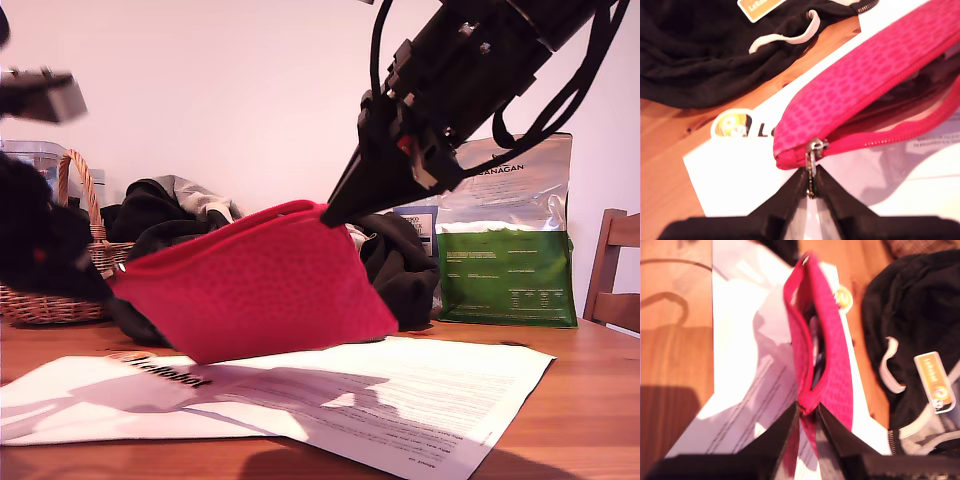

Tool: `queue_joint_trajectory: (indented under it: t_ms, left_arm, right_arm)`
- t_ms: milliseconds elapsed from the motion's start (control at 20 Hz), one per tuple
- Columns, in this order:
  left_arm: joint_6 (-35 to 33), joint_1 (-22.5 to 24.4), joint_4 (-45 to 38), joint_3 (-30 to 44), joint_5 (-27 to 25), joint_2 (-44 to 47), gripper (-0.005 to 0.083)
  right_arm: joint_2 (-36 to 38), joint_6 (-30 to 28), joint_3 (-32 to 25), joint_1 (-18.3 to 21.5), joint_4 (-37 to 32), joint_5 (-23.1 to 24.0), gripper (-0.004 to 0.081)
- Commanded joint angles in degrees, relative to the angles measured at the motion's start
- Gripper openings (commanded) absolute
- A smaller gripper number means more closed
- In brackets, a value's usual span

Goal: Close the zipper in the zip bag in front of you

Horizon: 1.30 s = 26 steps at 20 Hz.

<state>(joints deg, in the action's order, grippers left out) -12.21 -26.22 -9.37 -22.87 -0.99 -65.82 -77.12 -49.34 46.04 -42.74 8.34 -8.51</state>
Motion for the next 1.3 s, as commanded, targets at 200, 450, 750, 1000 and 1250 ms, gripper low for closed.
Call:
queue_joint_trajectory:
  t_ms: [200,450,750,1000,1250]
  left_arm:
    - [-3.7,-0.2,0.6,-1.2,0.5,8.1,-0.0024]
    - [-4.3,-0.2,0.0,-1.3,1.0,8.9,-0.0024]
    - [-4.3,-0.2,-2.1,-2.0,2.3,8.9,-0.0024]
    - [-4.3,-0.2,0.6,-2.0,2.3,8.9,-0.0024]
    - [-3.7,-0.2,0.5,-2.0,2.5,8.9,-0.0024]
  right_arm:
    - [0.6,0.3,0.6,0.1,0.4,0.1,-0.0012]
    - [0.6,0.4,0.6,0.1,0.5,0.1,-0.0012]
    - [0.6,1.5,0.6,0.1,-0.9,0.1,0.015]
    - [0.6,1.6,0.6,0.1,-0.3,1.9,0.0255]
    - [0.6,6.4,1.7,0.1,-0.7,1.2,0.0314]
